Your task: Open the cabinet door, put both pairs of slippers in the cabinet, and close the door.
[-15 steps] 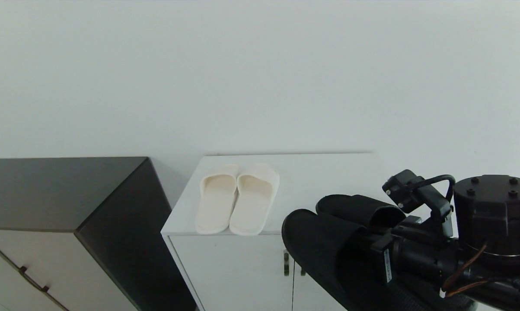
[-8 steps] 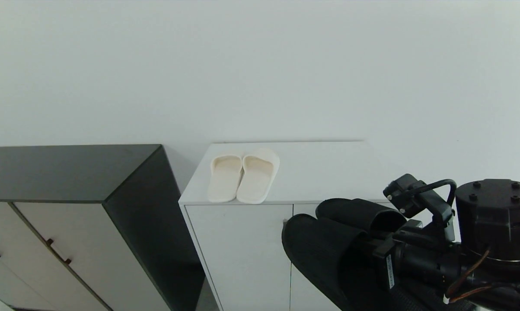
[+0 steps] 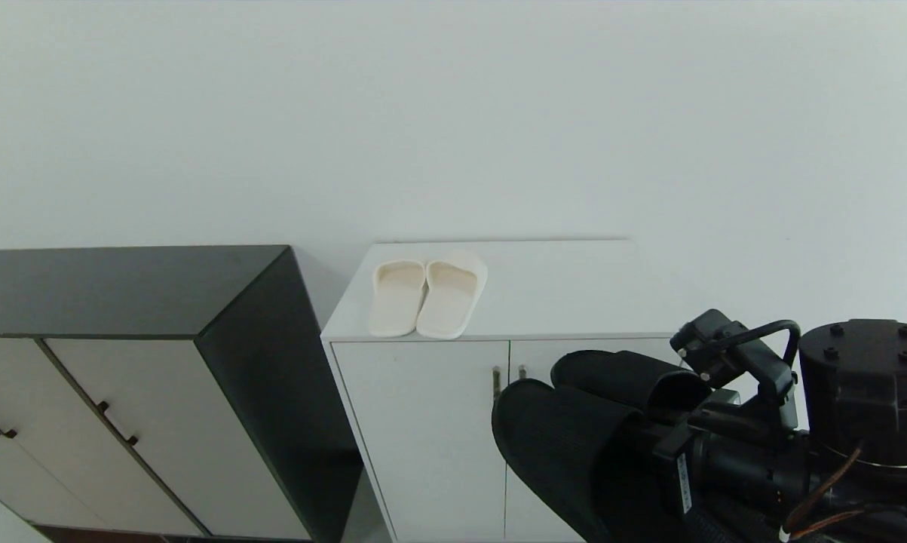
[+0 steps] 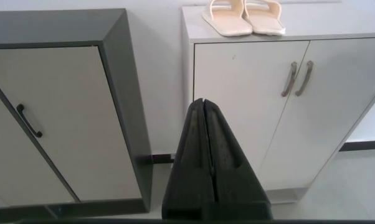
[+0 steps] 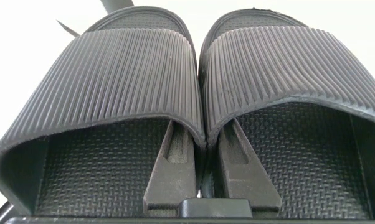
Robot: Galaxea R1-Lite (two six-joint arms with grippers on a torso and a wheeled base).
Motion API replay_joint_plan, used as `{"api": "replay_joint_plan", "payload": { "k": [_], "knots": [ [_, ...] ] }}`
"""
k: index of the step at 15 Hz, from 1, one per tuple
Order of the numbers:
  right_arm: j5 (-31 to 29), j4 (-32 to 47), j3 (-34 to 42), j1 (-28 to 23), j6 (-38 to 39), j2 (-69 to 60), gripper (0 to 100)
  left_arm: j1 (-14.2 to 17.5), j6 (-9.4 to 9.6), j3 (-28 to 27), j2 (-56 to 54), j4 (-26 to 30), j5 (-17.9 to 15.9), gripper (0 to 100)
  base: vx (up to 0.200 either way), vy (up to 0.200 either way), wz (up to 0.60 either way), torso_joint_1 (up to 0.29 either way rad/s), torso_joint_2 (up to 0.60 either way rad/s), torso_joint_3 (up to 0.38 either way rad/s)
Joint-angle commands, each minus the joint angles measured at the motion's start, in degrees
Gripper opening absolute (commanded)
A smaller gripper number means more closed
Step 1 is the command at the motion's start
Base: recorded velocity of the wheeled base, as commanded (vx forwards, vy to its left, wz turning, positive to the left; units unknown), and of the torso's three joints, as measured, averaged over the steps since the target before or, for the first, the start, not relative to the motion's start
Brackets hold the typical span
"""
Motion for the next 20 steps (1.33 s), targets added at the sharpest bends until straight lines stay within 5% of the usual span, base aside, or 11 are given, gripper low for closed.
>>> {"api": "replay_joint_plan", "payload": {
  "k": [1,10,11,20],
  "knots": [
    [0.1,0.0,0.1,0.1,0.0,0.1,0,0.0,0.00,0.0,0.0,0.0,0.0,0,0.000,0.000,0.00,0.000,0.00,0.000],
    [0.0,0.0,1.0,0.0,-0.1,0.9,0,0.0,0.09,0.0,0.0,0.0,0.0,0,0.000,0.000,0.00,-0.122,0.29,0.162],
    [0.0,-0.1,1.0,0.0,0.0,0.9,0,0.0,0.09,0.0,0.0,0.0,0.0,100,0.000,0.000,0.00,-0.237,0.55,0.305],
    [0.0,-0.1,1.1,0.2,-0.1,1.7,0,0.0,-0.44,0.0,0.0,0.0,0.1,100,0.000,0.000,0.00,-0.211,0.53,0.317]
  ]
}}
